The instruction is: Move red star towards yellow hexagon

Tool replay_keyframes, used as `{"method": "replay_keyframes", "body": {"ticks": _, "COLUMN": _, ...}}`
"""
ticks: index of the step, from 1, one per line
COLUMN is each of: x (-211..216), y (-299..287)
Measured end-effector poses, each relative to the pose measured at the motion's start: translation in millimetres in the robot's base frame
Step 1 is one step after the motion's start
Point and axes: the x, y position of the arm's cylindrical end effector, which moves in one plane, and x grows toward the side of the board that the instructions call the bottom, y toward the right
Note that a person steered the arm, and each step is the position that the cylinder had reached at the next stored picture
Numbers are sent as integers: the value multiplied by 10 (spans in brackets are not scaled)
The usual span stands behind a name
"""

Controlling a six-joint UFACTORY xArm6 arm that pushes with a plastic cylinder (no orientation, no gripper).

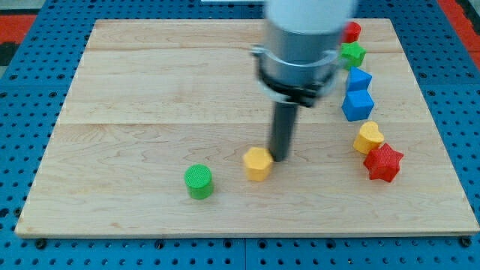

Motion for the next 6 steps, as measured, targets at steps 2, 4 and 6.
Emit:
{"method": "replay_keyframes", "body": {"ticks": 2, "x": 133, "y": 94}}
{"method": "replay_keyframes", "body": {"ticks": 4, "x": 948, "y": 1754}}
{"method": "replay_keyframes", "body": {"ticks": 6, "x": 304, "y": 2367}}
